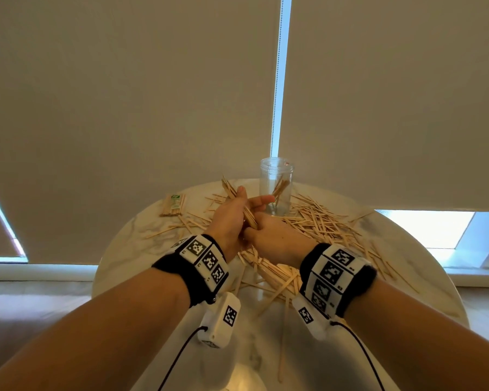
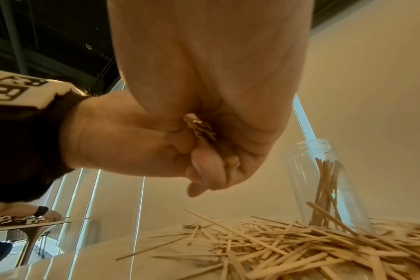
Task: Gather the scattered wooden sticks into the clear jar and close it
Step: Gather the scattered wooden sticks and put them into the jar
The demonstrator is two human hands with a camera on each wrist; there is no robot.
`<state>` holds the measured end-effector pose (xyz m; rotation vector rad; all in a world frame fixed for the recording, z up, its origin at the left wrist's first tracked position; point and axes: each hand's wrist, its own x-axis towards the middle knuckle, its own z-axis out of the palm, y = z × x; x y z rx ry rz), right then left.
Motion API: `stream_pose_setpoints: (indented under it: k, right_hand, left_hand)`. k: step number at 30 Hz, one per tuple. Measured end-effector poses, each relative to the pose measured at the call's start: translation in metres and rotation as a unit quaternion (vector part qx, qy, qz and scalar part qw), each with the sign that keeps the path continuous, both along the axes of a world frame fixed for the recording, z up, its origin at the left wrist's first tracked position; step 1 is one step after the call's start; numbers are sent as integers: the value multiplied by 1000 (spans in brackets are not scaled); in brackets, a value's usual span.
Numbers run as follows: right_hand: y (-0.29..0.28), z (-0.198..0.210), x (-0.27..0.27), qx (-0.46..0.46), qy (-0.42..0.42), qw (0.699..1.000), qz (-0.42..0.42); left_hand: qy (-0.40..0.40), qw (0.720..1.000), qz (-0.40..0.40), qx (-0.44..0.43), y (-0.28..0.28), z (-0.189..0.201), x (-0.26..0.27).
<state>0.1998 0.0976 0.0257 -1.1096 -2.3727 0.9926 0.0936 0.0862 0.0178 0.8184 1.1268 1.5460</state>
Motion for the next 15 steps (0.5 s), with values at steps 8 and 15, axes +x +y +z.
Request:
stream_pose_setpoints:
  k: [8, 15]
  right_hand:
    - [12, -12, 15, 104, -77, 991, -36]
    - [13, -17, 12, 174, -133, 974, -52]
  left_hand:
    - [-43, 994, 91, 31, 8, 12, -20]
    - [106, 992, 66, -10, 8, 13, -7]
